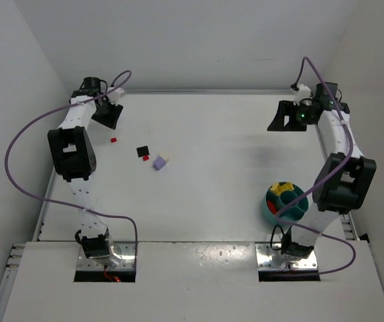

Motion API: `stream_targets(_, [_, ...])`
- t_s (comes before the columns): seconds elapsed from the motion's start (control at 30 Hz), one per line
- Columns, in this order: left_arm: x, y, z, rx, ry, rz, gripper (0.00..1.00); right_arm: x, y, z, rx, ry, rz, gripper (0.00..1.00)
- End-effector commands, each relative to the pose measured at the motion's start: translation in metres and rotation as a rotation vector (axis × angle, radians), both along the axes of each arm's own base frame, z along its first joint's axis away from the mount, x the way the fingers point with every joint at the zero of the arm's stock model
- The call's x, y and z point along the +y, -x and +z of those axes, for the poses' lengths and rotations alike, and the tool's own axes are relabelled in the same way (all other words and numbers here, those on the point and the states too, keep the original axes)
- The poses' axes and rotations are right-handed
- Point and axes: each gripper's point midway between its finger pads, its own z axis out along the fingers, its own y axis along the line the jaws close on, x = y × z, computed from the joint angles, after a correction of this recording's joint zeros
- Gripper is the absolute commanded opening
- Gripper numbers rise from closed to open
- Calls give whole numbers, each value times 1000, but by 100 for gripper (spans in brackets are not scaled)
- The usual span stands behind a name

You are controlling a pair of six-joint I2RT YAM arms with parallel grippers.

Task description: Sort the legos into containers by color

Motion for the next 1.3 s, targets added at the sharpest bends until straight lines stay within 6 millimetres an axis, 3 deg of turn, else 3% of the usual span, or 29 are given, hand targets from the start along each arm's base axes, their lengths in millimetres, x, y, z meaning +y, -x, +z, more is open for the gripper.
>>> stream_targets(0.0, [8,-4,9,-22,-77,-125,58,-2,-15,18,-80,49,31,76])
stream_targets(0.33, [1,13,-45,96,-7,-264,58,3,-16,13,-76,95,57,76])
stream_targets(0.77, [-3,26,-79,178,49,-317,57,-1,-11,7,-56,121,48,76])
stream_targets(1.1, [12,56,-97,253,58,-313,42,-2,-7,4,-49,132,50,76])
stream_targets(1.27, [2,72,-99,273,97,-334,36,-2,-4,4,-49,132,50,76])
